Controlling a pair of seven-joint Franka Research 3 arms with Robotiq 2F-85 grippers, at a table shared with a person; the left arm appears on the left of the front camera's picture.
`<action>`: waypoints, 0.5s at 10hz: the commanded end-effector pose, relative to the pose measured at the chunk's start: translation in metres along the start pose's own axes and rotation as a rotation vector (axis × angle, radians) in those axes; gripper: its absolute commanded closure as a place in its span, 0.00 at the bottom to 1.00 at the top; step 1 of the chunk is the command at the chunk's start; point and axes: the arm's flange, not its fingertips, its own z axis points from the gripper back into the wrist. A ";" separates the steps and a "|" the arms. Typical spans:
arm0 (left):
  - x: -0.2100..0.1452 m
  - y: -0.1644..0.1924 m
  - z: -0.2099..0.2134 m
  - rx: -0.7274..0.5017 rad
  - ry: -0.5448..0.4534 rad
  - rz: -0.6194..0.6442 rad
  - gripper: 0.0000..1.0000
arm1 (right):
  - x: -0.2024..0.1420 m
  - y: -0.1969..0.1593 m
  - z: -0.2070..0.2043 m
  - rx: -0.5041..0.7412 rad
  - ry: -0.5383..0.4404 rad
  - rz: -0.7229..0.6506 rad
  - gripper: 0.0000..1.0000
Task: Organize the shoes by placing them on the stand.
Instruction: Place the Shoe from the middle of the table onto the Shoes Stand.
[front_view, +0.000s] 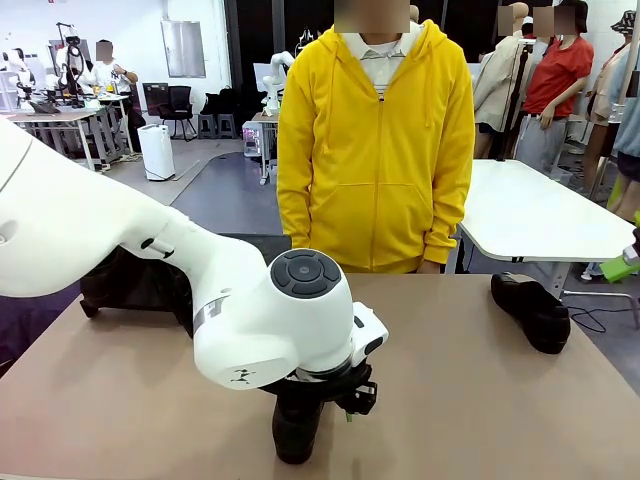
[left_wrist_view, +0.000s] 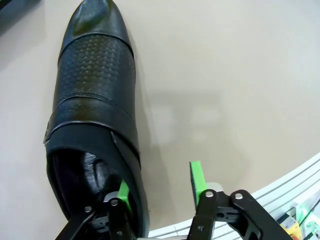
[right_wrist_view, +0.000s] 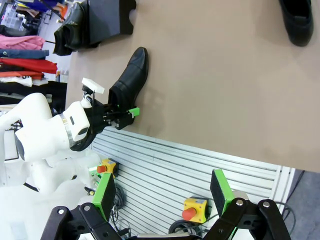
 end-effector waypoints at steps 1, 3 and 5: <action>0.004 0.000 0.001 0.013 -0.013 -0.001 1.00 | 0.001 0.000 0.003 0.006 0.002 0.000 0.00; 0.004 0.001 0.001 0.018 -0.014 -0.004 1.00 | 0.001 0.000 0.003 0.006 0.002 0.000 0.00; 0.004 0.004 0.001 0.024 -0.017 0.001 1.00 | 0.001 0.000 0.003 0.006 0.002 0.000 0.00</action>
